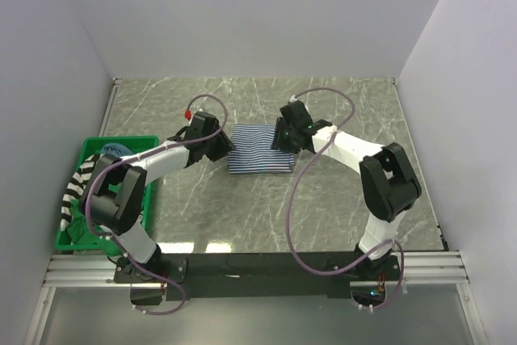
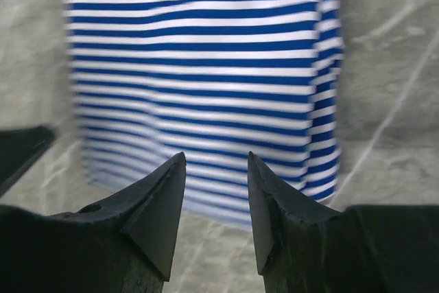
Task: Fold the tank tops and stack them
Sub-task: Fold the tank top, then neatly place the folded tank top to the corner
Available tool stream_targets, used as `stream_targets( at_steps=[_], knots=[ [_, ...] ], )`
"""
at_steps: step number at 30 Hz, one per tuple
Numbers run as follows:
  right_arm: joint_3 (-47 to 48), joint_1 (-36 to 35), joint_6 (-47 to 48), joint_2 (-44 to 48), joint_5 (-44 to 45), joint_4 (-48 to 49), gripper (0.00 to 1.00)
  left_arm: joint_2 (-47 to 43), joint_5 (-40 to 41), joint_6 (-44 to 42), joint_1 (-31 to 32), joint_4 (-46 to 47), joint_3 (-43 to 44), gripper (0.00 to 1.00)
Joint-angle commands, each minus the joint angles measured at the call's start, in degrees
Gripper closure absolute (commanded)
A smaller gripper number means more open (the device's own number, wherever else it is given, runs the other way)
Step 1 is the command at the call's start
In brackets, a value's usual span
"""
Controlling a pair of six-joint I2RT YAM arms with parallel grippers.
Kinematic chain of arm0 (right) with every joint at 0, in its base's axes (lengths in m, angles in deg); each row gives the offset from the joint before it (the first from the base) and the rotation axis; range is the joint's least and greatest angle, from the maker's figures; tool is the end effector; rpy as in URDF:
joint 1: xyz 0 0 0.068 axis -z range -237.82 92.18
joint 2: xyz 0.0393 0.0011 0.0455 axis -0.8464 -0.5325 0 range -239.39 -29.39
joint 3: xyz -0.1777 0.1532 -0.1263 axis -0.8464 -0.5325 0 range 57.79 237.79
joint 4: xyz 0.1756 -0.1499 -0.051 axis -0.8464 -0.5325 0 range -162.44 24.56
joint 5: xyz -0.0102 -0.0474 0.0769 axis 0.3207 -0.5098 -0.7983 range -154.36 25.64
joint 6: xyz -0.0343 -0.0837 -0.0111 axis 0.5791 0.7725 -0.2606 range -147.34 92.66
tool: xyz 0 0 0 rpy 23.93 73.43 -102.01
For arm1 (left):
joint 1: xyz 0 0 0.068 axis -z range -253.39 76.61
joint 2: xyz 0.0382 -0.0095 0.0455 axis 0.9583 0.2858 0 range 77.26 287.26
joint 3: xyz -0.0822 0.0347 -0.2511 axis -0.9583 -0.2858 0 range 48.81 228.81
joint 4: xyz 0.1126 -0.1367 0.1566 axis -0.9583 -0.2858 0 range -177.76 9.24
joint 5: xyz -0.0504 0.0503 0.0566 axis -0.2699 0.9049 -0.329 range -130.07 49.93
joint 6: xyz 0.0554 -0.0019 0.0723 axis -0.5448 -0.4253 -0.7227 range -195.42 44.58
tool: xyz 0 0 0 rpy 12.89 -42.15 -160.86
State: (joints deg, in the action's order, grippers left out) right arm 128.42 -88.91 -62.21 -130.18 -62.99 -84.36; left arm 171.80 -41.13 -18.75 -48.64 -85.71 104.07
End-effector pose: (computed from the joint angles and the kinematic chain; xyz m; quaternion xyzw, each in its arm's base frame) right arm 0.3340 0.1990 0.1910 0.0351 0.9362 0.1808 0.2993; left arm 0.3251 -0.1516 0.1699 -0.2498 0.8867 -0.2601 0.2892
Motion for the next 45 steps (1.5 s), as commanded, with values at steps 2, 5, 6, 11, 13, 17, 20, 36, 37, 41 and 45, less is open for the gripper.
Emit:
stream_targets(
  at_steps=[2,5,6,11,13,17,20,36,37,41,45],
  knots=[
    [-4.09,5.07,-0.20,-5.28,-1.10,2.31,0.52,-1.03,0.88,-0.06,0.56,3.54,-2.35,0.54],
    [-7.17,7.80,0.07,-5.30,-3.10,3.80,0.53,-0.59,0.88,-0.50,0.65,3.11,-2.36,0.54],
    [-7.96,8.06,0.16,-4.59,-3.47,4.24,0.53,-0.41,0.88,-0.68,0.73,3.10,-2.44,0.55],
    [-9.90,8.24,1.03,3.30,-3.83,4.51,0.50,-0.94,0.80,-0.94,0.91,2.40,-2.79,0.55],
    [-10.34,8.50,1.47,5.42,-3.47,4.33,0.45,-1.81,0.71,-0.85,1.00,2.23,-3.14,0.55],
    [-10.78,10.26,3.31,5.71,-5.93,5.12,0.32,-4.80,-0.17,-0.85,1.00,1.70,-5.25,0.55],
    [-9.20,11.31,6.30,2.72,-7.68,5.12,0.28,-8.14,-1.31,-1.29,1.09,0.47,-7.00,0.55],
    [-0.24,9.30,9.47,-8.27,-10.95,2.58,0.40,-30.81,-5.79,-4.28,1.44,-6.38,-16.77,0.54],
    [0.81,8.77,9.47,-9.24,-10.77,1.70,0.42,-31.52,-6.06,-4.63,1.44,-6.82,-16.77,0.54],
    [3.72,6.75,9.47,-12.40,-8.58,-1.38,0.50,-34.33,-7.29,-5.51,1.35,-8.93,-15.72,0.54],
    [5.56,7.62,10.00,-14.16,-6.47,-3.49,0.79,-36.44,-8.17,-6.65,1.44,-11.48,-14.31,0.54]
  ],
)
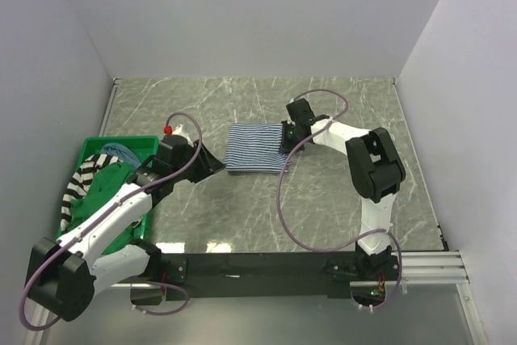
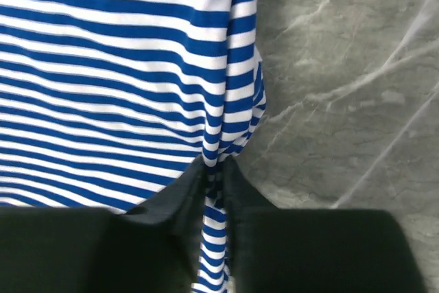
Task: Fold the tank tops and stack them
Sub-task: Neatly place the folded tank top to the corner
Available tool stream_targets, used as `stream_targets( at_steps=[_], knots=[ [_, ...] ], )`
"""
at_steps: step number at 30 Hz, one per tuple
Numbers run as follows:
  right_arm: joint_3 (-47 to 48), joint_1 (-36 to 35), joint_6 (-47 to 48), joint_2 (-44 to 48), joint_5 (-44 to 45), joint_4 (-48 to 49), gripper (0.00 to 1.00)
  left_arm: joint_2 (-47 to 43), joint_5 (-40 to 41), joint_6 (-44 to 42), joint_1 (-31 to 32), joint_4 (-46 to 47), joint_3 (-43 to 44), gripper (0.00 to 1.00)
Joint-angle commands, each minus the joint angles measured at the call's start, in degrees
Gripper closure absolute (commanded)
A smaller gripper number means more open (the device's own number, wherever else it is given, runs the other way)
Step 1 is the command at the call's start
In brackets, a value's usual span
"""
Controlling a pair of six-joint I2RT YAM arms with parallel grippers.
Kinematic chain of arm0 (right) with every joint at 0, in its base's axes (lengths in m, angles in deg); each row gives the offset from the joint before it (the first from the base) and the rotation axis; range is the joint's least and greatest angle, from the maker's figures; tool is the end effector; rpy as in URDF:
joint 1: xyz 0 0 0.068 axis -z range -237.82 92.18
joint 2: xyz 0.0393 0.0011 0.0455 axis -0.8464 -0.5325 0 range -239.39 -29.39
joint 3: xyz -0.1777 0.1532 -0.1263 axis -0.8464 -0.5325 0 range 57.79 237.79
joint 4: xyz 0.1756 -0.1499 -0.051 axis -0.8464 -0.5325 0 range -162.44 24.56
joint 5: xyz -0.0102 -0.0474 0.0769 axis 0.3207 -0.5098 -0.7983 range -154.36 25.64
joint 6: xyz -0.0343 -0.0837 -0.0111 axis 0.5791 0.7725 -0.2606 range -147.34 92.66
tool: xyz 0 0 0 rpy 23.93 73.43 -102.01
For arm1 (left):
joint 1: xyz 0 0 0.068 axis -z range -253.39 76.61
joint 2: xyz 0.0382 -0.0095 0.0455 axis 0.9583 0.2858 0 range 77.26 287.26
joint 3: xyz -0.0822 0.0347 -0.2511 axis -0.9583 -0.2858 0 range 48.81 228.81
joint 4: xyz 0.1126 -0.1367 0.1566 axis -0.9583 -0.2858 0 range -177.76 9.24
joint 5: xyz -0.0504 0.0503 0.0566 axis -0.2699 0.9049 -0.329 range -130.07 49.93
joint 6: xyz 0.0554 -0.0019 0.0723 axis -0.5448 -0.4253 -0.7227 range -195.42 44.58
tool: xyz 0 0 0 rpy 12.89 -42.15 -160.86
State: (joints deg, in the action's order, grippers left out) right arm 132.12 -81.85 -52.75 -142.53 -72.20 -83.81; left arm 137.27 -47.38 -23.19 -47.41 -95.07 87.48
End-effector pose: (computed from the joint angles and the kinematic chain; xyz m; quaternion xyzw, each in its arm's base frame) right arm 0.3724 0.1781 0.1300 -0.0078 0.9572 0.1774 0.2285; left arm 0.2132 -0.1155 0.2226 -0.1732 0.8712 -0.3315 0.3179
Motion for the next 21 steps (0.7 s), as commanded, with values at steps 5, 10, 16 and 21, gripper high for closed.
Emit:
stream_targets(
  at_steps=[5,10,16,21],
  knots=[
    [7.31,5.21,3.77,-3.22,8.17,-10.01,1.00,-3.58,-2.71,-4.15,0.13,-4.24,4.39,0.54],
    [20.31,14.60,8.70,-7.70,13.37,-17.48,1.00,-3.14,-3.15,-6.43,0.13,-6.17,5.97,0.53],
    [42.62,22.88,12.83,-19.03,16.80,-25.83,1.00,-1.56,-4.90,-8.72,-0.05,-7.58,7.46,0.54],
    [61.81,28.76,14.60,-29.84,20.05,-29.01,1.00,0.28,-6.30,-10.83,-0.93,-8.46,8.70,0.54]
  ],
)
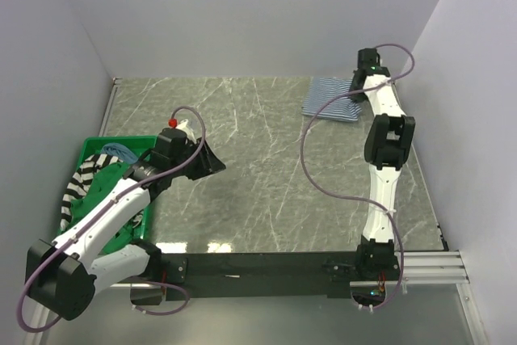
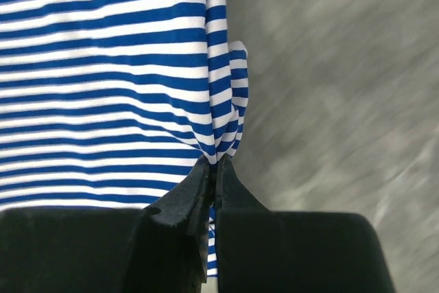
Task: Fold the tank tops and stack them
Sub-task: Neatly place the folded tank top to the corner
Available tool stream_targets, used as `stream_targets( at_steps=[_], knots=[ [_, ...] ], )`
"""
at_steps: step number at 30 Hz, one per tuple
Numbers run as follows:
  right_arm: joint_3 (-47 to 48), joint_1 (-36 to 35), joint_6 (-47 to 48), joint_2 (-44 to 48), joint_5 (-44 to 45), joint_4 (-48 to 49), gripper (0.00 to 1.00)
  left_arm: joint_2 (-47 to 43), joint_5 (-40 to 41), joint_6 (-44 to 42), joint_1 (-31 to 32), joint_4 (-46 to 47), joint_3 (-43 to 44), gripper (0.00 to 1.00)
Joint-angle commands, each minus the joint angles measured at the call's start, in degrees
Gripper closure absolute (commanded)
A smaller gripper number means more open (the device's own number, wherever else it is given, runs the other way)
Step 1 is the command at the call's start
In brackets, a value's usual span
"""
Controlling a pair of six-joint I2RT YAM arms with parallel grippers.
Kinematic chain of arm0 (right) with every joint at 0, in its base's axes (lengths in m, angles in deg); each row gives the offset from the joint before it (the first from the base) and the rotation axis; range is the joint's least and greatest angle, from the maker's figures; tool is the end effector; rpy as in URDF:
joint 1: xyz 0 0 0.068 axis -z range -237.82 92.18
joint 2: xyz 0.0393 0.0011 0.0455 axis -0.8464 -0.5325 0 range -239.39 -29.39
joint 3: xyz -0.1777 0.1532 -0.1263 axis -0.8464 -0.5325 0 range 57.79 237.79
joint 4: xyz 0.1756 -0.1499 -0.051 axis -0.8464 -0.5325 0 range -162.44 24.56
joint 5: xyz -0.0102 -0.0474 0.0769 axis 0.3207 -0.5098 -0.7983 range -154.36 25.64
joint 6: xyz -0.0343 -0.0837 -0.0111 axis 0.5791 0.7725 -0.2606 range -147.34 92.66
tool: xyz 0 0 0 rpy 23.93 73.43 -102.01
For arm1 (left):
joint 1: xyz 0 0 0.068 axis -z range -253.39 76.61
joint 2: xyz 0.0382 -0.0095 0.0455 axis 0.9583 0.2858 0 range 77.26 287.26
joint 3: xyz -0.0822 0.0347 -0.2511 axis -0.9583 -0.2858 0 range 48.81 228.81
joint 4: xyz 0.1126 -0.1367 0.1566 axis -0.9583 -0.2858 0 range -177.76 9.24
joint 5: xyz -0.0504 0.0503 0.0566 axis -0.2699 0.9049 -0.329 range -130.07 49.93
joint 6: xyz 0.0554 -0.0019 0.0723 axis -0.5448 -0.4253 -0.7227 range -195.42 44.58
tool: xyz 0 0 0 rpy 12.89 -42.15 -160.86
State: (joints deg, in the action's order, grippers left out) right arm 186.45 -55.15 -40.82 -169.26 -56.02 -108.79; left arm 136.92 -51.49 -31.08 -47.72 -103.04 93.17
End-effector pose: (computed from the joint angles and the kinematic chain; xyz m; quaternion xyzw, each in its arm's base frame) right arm 0.5310 -0.0367 0.1697 0.1554 0.9375 -0.0403 0.3087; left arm 0.2077 -0.1178 0.2420 -0.1014 0.8880 -0.3252 0.3087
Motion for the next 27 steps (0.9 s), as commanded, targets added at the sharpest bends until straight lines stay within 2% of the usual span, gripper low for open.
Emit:
stream_targets(
  at_steps=[1,4,7,12,15,17,18,20,23,27],
  knots=[
    [7.57,2.76,1.36,-3.30,4.57,-2.71,1.00,0.98,-2.46,-3.20,-1.06,-0.39,2.93,0.54],
    [6.95,5.05,1.34,-3.74,5.45,2.74,1.00,2.21,-3.52,-3.73,-1.76,0.13,2.93,0.54],
    [13.97,7.07,-0.84,-6.29,3.61,2.04,1.00,3.44,-4.57,-3.73,-1.77,0.84,2.93,0.54],
    [10.30,7.25,-1.03,-3.57,7.30,7.14,1.00,5.11,-5.10,-3.91,-1.68,1.28,3.98,0.54],
    [10.91,7.60,-1.03,-3.74,8.00,6.53,1.00,5.91,-5.54,-4.17,-1.68,1.19,5.03,0.54],
    [11.00,7.69,-0.41,-3.83,8.53,6.44,0.90,6.00,-5.81,-4.08,-1.59,1.63,5.30,0.54],
    [11.17,7.78,-0.41,-3.91,9.41,6.18,0.65,6.08,-6.07,-4.00,-1.59,1.89,5.30,0.53],
    [11.17,7.87,-0.67,-3.83,9.85,5.65,0.46,6.43,-6.16,-4.08,-1.59,2.15,5.56,0.53],
    [10.48,7.96,-1.73,-2.95,11.43,4.68,0.34,6.61,-6.07,-3.91,-1.59,2.16,5.74,0.52],
    [8.89,7.87,-4.80,1.95,13.02,3.11,0.34,6.87,-4.93,-3.56,-1.76,1.98,6.53,0.52]
  ],
)
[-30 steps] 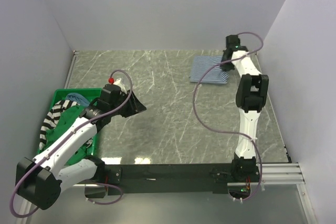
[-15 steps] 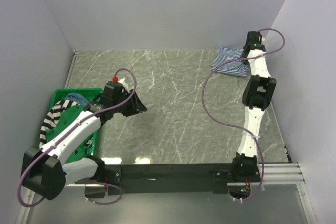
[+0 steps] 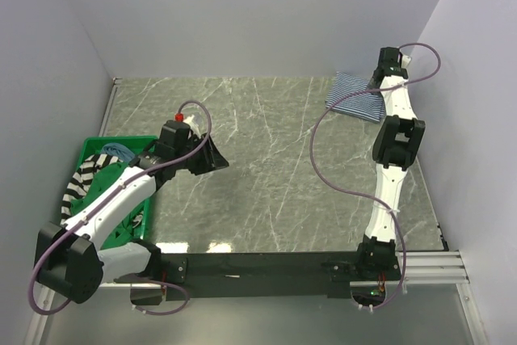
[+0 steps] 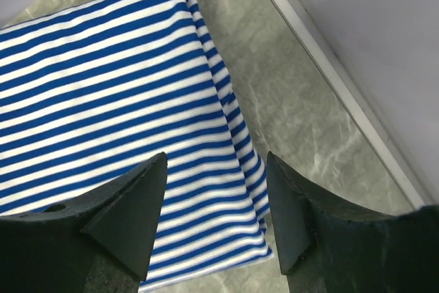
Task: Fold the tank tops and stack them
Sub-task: Neatly place the folded tank top to the corner, then grab the tank top from the pile
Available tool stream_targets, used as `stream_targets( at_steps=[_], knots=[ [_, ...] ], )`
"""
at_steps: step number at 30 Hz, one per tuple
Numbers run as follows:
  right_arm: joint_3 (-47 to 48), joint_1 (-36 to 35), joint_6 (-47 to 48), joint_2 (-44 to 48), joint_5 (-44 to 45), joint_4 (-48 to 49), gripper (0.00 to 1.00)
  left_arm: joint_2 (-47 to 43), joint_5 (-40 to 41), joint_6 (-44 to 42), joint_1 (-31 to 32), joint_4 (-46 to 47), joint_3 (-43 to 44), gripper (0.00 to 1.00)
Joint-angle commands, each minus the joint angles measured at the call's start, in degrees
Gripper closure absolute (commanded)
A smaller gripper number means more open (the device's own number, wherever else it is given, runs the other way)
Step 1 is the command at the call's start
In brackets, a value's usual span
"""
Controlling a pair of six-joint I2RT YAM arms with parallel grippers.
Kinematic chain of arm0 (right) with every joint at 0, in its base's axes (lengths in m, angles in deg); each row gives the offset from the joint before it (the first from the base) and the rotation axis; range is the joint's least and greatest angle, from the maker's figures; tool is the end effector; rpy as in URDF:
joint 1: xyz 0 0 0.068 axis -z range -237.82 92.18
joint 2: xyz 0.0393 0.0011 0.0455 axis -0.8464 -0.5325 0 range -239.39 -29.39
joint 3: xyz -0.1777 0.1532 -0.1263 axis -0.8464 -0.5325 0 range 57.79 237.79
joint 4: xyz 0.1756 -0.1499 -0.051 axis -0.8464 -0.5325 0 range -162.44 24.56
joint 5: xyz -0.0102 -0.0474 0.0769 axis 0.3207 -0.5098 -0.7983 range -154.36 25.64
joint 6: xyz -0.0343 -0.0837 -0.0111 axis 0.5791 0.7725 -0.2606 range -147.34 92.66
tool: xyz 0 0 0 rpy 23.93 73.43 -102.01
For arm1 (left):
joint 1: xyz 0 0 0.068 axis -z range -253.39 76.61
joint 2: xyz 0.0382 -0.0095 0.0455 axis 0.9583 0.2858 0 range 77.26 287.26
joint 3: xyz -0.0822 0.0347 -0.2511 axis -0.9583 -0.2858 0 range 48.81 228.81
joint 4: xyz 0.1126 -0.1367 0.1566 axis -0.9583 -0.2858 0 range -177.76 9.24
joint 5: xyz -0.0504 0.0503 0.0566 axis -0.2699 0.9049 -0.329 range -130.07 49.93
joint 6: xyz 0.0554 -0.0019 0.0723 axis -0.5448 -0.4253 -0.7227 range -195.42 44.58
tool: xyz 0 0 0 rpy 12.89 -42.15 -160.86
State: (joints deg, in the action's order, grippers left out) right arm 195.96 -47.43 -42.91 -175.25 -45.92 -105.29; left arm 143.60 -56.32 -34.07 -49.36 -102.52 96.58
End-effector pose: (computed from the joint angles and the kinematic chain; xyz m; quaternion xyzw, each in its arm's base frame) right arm 0.5456 -0.1264 0.1764 0.2632 0.8836 -0.1330 0.3638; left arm 0.2270 -0.1263 0.2380 -0.0766 0.8971 -0.3325 0.2806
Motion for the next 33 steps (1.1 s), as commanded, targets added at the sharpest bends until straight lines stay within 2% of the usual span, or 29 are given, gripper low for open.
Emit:
stream_targets(
  at_steps=[1,4,6,7,8,10,11,12,13,14,15,17,19,21,22,25,28,33],
  knots=[
    [-1.23,-0.28,-4.27,9.35,2.57,-0.75,0.33,0.27,0.43,-0.39,-0.82,1.28,3.29,0.52],
    [-6.75,-3.52,-6.56,16.90,3.44,-0.93,0.32,0.98,2.52,0.75,-2.75,0.50,4.26,0.53],
    [-14.56,-6.16,-7.27,24.46,3.36,0.56,0.32,0.71,5.69,2.59,-3.81,-0.47,4.87,0.57],
    [-17.73,-7.48,-8.93,27.27,2.66,1.26,0.32,0.45,7.88,3.39,-4.69,-2.74,5.14,0.57],
    [-25.33,-10.45,-9.12,30.17,1.53,2.75,0.32,-0.42,14.77,4.53,-4.96,-4.33,5.40,0.56],
    [-33.45,-15.73,-11.13,39.05,-1.89,7.40,0.31,-1.39,23.23,9.88,-5.75,-8.45,6.63,0.52],
    [-41.58,-20.37,-11.23,41.77,-3.74,10.03,0.31,-2.35,31.55,12.07,-6.10,-12.91,7.16,0.48],
    [-44.97,-23.37,-12.28,45.98,-4.19,12.32,0.31,-2.54,36.42,17.05,-6.54,-16.09,7.77,0.44],
    [-48.22,-26.01,-13.16,47.76,-5.85,14.35,0.31,-2.63,40.47,19.89,-7.67,-19.08,9.43,0.38],
    [-52.78,-31.26,-13.25,49.86,-6.30,15.41,0.31,-2.10,43.73,22.79,-8.55,-25.81,10.23,0.35],
    [-54.31,-33.57,-14.21,50.15,-6.39,15.77,0.31,-1.92,48.11,27.08,-9.78,-28.40,11.54,0.34],
    [-57.55,-38.49,-14.49,50.41,-9.29,17.00,0.31,-1.31,51.13,31.32,-14.52,-33.93,11.38,0.27],
    [-58.62,-45.09,-14.40,49.80,-8.86,16.74,0.31,-2.18,51.84,34.24,-20.65,-34.05,9.11,0.27],
    [-59.41,-49.48,-14.66,49.01,-7.80,15.95,0.31,-2.97,52.02,35.29,-23.84,-32.39,5.52,0.25],
    [-59.94,-50.46,-14.84,49.09,-8.41,16.30,0.31,-3.15,51.67,35.12,-28.90,-32.03,4.62,0.25],
    [-62.75,-53.36,-15.80,50.41,-11.49,18.66,0.32,-2.02,50.63,35.04,-35.86,-29.85,1.72,0.25],
    [-63.55,-56.52,-15.63,51.20,-10.36,18.59,0.31,-0.08,48.60,33.98,-40.71,-26.95,0.31,0.25],
    [-66.01,-58.38,-15.80,53.66,-9.38,18.84,0.31,6.15,46.49,32.58,-44.51,-23.69,1.01,0.26]
  ],
)
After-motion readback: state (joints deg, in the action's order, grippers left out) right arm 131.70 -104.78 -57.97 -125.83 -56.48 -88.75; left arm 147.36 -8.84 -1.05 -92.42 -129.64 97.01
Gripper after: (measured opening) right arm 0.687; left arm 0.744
